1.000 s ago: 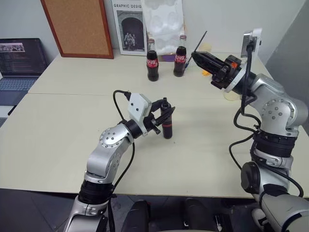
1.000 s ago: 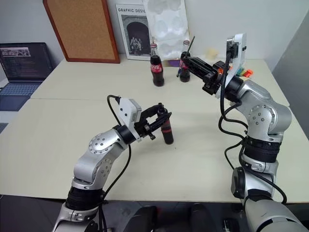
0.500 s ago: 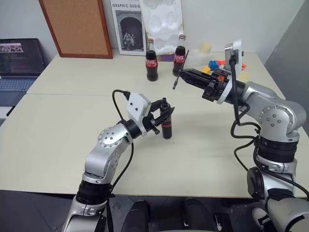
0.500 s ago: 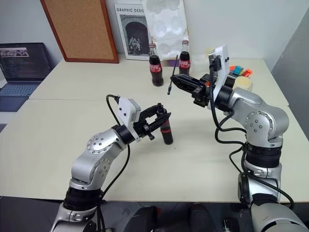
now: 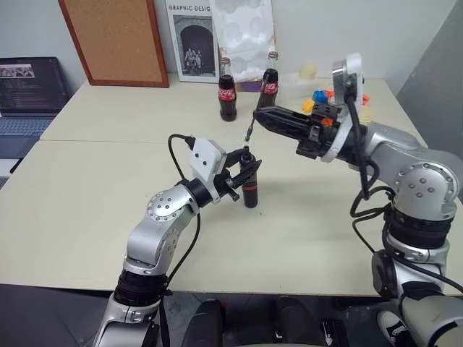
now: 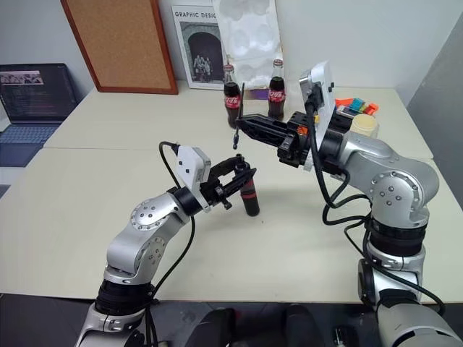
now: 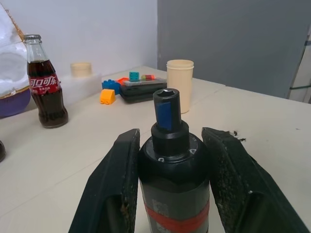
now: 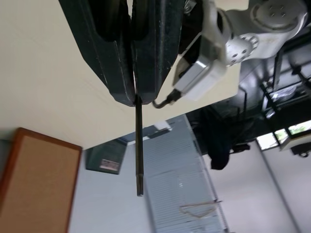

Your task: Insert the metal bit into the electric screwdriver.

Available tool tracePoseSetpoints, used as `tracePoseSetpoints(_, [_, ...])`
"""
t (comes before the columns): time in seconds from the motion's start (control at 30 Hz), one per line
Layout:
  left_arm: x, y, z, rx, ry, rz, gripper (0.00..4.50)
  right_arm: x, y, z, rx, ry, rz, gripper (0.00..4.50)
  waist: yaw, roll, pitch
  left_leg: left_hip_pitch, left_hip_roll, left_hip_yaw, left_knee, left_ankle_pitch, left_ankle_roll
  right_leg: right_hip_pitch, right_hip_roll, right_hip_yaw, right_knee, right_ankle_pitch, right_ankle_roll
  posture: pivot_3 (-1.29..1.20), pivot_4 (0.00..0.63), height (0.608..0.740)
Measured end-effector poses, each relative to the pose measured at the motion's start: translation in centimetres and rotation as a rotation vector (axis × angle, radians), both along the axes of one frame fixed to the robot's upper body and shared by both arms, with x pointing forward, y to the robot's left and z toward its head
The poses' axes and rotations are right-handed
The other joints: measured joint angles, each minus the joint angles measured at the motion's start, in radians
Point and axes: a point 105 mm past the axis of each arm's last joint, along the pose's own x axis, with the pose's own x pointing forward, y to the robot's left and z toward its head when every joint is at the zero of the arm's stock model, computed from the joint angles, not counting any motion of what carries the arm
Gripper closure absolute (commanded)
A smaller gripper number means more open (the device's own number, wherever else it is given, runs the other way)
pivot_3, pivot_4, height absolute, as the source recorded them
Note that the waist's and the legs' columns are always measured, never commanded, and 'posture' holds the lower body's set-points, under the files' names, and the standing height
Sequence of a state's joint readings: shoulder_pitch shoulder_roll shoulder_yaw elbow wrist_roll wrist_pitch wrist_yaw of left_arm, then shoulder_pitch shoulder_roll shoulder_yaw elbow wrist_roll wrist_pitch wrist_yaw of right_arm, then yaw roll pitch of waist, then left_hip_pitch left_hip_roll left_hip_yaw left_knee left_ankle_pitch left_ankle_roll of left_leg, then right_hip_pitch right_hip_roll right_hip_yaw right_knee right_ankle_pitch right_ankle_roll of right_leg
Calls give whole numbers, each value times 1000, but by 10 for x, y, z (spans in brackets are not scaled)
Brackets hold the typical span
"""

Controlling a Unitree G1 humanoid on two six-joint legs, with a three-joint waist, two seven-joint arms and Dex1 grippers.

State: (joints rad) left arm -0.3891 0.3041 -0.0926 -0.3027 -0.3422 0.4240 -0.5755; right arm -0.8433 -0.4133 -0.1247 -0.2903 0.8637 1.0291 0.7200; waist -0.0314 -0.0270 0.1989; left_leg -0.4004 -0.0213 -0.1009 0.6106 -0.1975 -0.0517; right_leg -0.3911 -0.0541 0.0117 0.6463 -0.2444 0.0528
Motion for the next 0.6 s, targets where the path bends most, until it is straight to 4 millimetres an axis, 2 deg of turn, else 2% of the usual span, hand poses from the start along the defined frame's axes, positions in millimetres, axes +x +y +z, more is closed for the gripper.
tracePoseSetpoints(0.13, [-2, 1, 0, 20, -3, -28, 2811, 6, 0, -6, -36, -22, 74, 4421, 0, 0, 0, 0, 0, 0, 0, 0, 0, 0, 0, 0, -1, 0, 0, 0, 150, 740])
tracePoseSetpoints(0.33, [-4, 1, 1, 33, -7, -51, 2811, 6, 2, -4, -51, -61, 152, 4421, 1, 0, 0, 0, 0, 0, -1, 0, 0, 0, 0, 0, -1, 0, 0, 0, 150, 740])
tracePoseSetpoints(0.6, [-7, 2, 1, 43, -9, -65, 2811, 17, -1, -1, -84, -100, 159, 4421, 2, 0, 0, 0, 0, 0, -1, 0, 0, 0, 0, 0, -1, 0, 0, 0, 150, 740])
